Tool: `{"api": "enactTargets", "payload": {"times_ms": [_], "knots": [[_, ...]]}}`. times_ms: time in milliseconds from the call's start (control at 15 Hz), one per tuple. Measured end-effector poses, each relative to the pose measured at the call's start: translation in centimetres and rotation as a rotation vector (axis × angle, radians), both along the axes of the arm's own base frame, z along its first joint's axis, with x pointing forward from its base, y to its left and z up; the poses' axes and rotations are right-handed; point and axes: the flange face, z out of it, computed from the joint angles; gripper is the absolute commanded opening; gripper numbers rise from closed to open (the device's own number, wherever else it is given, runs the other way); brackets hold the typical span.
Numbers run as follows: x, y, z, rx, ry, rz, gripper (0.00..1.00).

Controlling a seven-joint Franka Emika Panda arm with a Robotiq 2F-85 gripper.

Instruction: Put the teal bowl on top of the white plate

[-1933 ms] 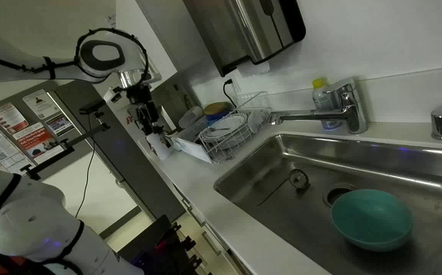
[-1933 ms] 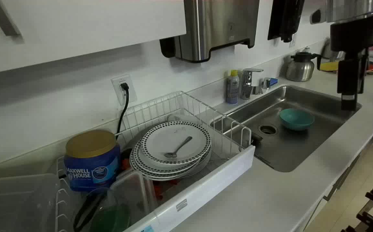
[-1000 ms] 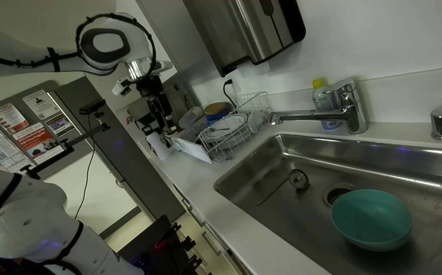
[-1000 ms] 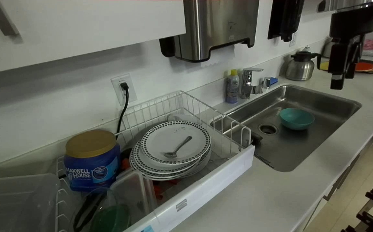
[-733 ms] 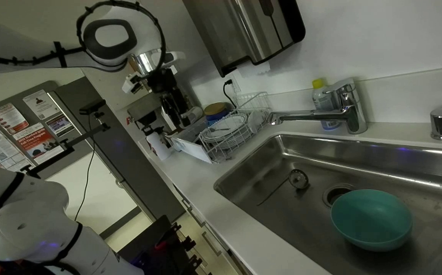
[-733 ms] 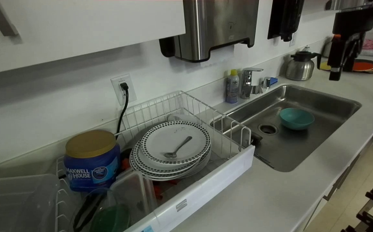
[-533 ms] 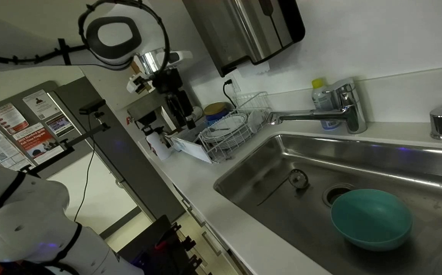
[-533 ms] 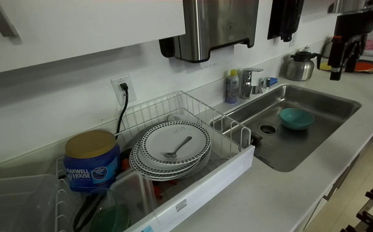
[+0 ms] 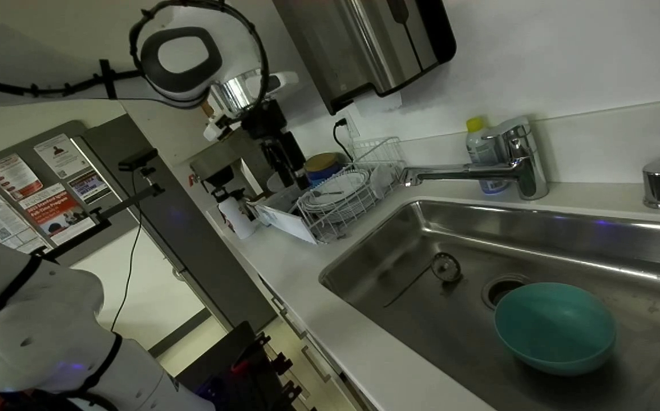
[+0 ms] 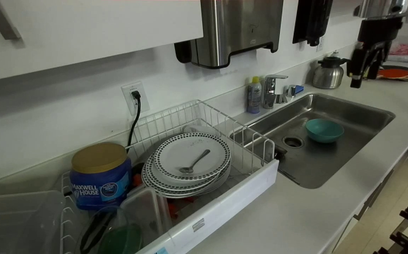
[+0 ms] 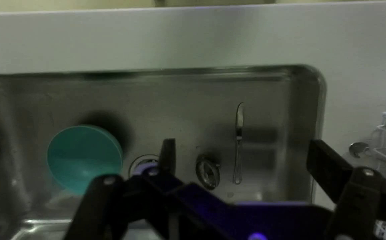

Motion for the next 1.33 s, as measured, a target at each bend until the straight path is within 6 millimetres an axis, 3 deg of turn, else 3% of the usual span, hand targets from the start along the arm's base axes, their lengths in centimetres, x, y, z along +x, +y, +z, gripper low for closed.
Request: {"api": "enactTargets", "payload": {"times_ms": [467,667,1133,1333], "knots": [[6.0,-9.5,-7.0,-0.091,-0.108,0.079,1.00],[8.4,-12.5,-10.5,-0.085,-0.095,0.124,1.00],[11.8,-16.9,-19.2,-0.029,-0.023,0.175,1.00],[11.8,-16.9,-19.2,-0.029,-0.023,0.175,1.00]]}}
